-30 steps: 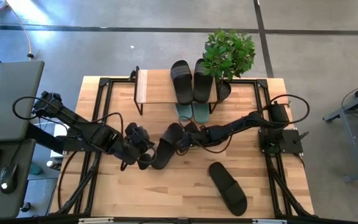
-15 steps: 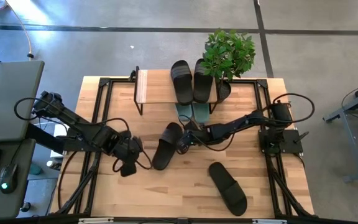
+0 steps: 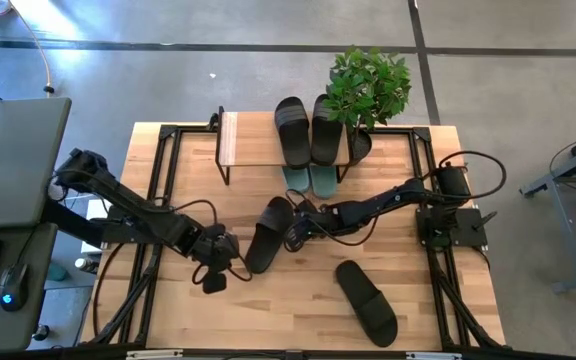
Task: Pick and place slides into the shelf
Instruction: Move the black slipper to the center of the table
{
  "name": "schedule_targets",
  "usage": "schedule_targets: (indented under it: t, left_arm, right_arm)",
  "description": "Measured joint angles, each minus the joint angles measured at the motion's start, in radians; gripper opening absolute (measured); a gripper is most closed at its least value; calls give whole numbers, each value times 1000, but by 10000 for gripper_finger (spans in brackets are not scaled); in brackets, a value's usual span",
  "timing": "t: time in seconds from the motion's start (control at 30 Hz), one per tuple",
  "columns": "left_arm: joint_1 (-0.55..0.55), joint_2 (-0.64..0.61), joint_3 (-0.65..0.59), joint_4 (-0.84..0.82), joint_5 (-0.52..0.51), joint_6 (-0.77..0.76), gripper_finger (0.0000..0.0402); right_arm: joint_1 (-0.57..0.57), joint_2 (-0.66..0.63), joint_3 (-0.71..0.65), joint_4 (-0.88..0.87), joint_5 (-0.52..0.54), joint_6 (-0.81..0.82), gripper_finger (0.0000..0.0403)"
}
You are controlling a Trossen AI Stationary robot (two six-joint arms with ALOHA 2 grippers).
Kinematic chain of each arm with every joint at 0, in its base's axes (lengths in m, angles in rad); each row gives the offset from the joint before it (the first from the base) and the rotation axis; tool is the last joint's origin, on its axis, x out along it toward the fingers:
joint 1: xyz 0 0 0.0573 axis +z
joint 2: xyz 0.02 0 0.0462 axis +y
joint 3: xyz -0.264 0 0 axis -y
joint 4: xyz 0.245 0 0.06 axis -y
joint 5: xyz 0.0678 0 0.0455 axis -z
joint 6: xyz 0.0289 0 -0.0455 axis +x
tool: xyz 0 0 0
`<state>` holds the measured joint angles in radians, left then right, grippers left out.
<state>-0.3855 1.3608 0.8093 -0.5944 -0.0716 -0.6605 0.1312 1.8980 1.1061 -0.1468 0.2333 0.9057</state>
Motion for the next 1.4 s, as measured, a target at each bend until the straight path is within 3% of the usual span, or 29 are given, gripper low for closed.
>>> schedule_targets:
  t: [0.27,0.5,0.93,1.23,1.4]
  left_arm:
    - [2,120,-17,60,-100,1,5]
    - [56,182,-17,135,-106,2,5]
    - [105,182,-17,286,-76,35,5]
    - [105,179,-17,295,-78,36,5]
    - [104,156,-16,241,-15,35,5]
  right_arm:
    - [-2,0,0,7,-1,3,0]
    - [-13,15,0,33,-1,2,0]
    - [-53,72,0,131,-34,3,0]
    - [-78,72,0,173,-43,-27,0]
    - [-83,72,0,174,-52,-33,0]
